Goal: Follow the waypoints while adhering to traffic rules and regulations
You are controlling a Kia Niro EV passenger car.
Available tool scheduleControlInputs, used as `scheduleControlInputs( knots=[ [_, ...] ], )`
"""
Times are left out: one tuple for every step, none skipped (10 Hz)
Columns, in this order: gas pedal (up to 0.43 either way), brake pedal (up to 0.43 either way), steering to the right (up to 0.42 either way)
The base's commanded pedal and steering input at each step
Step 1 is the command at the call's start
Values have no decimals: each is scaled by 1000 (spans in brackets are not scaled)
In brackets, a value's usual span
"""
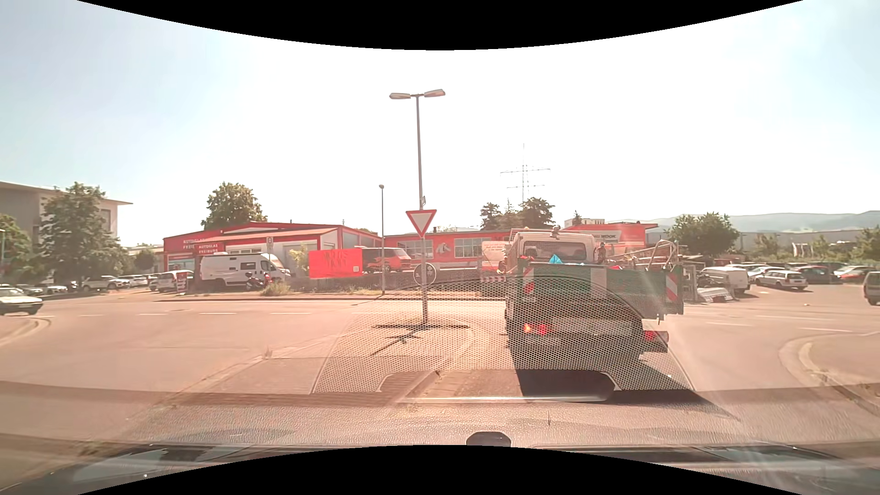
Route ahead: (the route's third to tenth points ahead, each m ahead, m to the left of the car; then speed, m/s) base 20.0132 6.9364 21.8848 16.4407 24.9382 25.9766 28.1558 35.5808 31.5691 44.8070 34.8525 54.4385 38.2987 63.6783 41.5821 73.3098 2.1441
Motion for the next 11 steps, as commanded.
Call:
scheduleControlInputs(
  knots=[
    [0,201,250],
    [0,207,252],
    [0,207,254],
    [0,201,255],
    [0,189,256],
    [0,177,257],
    [0,165,258],
    [0,159,258],
    [0,152,258],
    [0,152,258],
    [0,152,258]
  ],
)
